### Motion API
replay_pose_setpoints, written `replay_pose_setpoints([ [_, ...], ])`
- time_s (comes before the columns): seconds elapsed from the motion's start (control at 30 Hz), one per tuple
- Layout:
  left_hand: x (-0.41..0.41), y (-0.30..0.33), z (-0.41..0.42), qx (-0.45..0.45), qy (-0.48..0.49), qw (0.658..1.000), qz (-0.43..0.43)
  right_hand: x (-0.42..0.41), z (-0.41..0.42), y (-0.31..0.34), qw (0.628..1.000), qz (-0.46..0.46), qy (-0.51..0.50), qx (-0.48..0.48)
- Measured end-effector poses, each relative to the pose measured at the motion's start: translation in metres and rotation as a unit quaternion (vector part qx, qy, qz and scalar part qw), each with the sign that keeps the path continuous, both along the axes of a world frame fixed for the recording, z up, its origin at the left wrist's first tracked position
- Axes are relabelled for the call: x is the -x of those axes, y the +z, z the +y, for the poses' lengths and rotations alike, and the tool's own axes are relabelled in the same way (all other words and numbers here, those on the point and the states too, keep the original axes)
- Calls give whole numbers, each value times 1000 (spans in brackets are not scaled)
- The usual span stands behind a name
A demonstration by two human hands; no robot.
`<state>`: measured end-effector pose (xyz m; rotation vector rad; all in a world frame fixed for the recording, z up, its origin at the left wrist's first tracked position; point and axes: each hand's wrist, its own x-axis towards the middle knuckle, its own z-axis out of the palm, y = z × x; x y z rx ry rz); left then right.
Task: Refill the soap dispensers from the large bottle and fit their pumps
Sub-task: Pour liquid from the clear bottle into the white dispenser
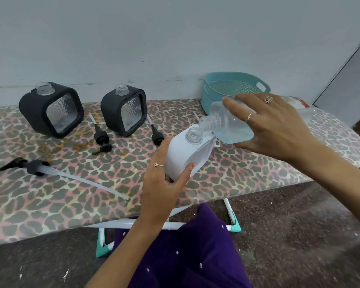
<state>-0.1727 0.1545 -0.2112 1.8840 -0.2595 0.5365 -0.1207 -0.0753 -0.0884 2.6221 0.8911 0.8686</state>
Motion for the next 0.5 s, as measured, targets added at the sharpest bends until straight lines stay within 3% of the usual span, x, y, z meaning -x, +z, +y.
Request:
replay_pose_setpoints([
  [0.5,0,1,0,-6,3,1000,-14,0,1,4,1000,4,4,2],
])
